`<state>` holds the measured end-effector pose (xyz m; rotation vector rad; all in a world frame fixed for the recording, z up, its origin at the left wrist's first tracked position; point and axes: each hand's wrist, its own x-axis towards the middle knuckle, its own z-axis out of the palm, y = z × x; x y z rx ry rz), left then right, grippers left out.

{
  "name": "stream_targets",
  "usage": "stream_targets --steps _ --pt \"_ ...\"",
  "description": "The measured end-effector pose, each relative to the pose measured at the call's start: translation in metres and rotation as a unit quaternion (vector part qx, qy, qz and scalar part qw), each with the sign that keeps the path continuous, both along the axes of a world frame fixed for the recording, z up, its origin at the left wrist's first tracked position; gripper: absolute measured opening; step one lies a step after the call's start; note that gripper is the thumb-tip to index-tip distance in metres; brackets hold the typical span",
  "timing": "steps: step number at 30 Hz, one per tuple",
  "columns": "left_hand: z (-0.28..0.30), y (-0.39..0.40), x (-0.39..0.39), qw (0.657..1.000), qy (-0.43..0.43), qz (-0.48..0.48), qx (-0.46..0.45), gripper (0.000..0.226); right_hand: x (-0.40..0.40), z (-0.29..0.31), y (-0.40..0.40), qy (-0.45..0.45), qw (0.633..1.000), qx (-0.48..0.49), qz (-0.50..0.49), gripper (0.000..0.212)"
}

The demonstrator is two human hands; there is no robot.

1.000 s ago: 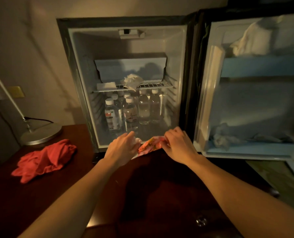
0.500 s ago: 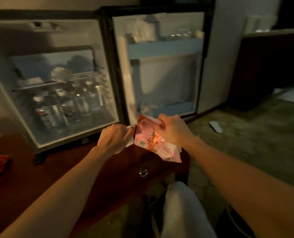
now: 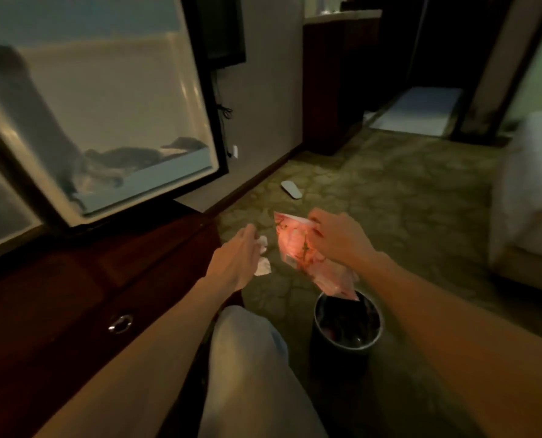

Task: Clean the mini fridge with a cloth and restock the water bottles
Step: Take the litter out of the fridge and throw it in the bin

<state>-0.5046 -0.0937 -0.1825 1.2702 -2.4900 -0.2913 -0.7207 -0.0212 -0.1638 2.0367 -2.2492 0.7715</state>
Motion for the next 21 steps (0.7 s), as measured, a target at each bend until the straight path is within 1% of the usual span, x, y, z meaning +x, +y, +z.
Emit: stream_targets --steps 3,6,10,12,14,16,19,21 --pt "-0.033 -0.003 -0.038 0.999 -0.005 -0.046 0.018 0.013 -0.032 -0.036 0.004 -0.017 0.999 0.012 -0.032 0.019" --pt "-0.069 -0.009 -0.075 0.997 0.004 -0.064 0.046 0.011 -0.058 -0.072 0.007 -0.039 0.996 0.057 -0.056 0.016" --pt "-0.118 -0.017 -0.119 0.987 0.017 -0.088 0.133 0.018 -0.089 -0.115 0.012 -0.061 0.991 0.094 -0.078 0.007" --pt "-0.141 -0.019 -0.135 0.981 0.013 -0.096 0.168 0.022 -0.102 -0.137 0.012 -0.075 0.985 0.121 -0.099 0.009" --pt "-0.16 -0.02 -0.149 0.978 0.012 -0.084 0.19 0.028 -0.116 -0.16 0.011 -0.095 0.975 0.149 -0.133 0.003" --pt "-0.179 -0.023 -0.16 0.971 0.016 -0.054 0.23 0.037 -0.128 -0.183 0.009 -0.113 0.961 0.18 -0.179 0.003" --pt "-0.21 -0.029 -0.175 0.966 0.004 -0.01 0.257 0.033 -0.138 -0.217 0.005 -0.127 0.936 0.218 -0.245 0.008" --pt "-0.23 -0.034 -0.183 0.959 0.02 0.005 0.282 0.03 -0.142 -0.235 0.0 -0.139 0.923 0.238 -0.268 0.007"
